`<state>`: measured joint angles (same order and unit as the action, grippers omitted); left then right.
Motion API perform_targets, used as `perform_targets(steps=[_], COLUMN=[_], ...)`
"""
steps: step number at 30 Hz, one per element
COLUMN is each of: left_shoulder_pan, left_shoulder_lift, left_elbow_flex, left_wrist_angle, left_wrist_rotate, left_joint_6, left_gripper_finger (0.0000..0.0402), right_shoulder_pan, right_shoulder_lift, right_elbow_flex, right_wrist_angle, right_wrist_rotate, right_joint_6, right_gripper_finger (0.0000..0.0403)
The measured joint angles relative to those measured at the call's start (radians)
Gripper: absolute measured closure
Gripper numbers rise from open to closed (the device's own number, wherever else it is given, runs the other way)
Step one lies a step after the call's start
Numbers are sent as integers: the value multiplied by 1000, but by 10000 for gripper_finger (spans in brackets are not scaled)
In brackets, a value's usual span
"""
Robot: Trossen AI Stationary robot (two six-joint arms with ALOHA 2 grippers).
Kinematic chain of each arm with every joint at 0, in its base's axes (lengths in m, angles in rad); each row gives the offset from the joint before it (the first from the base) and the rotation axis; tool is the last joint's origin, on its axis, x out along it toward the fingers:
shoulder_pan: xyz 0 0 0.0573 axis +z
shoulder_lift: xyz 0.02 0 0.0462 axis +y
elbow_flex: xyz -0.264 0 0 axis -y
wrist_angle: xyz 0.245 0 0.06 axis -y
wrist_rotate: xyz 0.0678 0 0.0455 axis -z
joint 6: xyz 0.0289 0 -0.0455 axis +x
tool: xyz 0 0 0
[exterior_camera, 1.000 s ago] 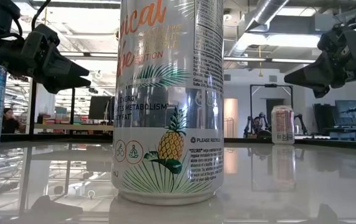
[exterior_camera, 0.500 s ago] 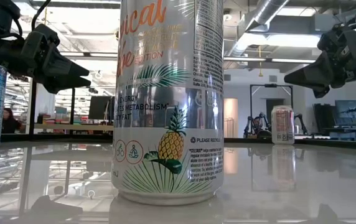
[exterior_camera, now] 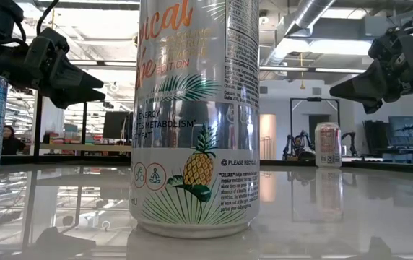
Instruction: Place canned beverage on shelf
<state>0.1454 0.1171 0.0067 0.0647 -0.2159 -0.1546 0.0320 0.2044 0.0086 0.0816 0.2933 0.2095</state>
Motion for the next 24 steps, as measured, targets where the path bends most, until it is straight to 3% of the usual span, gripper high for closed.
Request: perform_targets(steps=[5,11,16,20,24], left_shoulder_pan=[0,0,0,0,1], left_shoulder_lift=[0,0,0,0,0], left_elbow_flex=[0,0,0,0,0], left_wrist_angle=[1,12,25,89,175], left_wrist_rotate=[0,-93,-218,-360,-507], left_joint_6=[-186,-244,-303,-295,-231], left_gripper_finger=[119,119,119,119,119], right_shoulder_pan=[-2,-2,-2,-2,-16], right_shoulder_lift=[0,0,-1,-2,2], right_elbow_flex=[0,0,27,58,105], right_wrist_angle=[28,31,70,156,208], right_wrist_rotate=[1,19,28,33,123], right_joint_6=[-27,-50,-73,-242,-353], right_gripper_finger=[355,355,355,355,354])
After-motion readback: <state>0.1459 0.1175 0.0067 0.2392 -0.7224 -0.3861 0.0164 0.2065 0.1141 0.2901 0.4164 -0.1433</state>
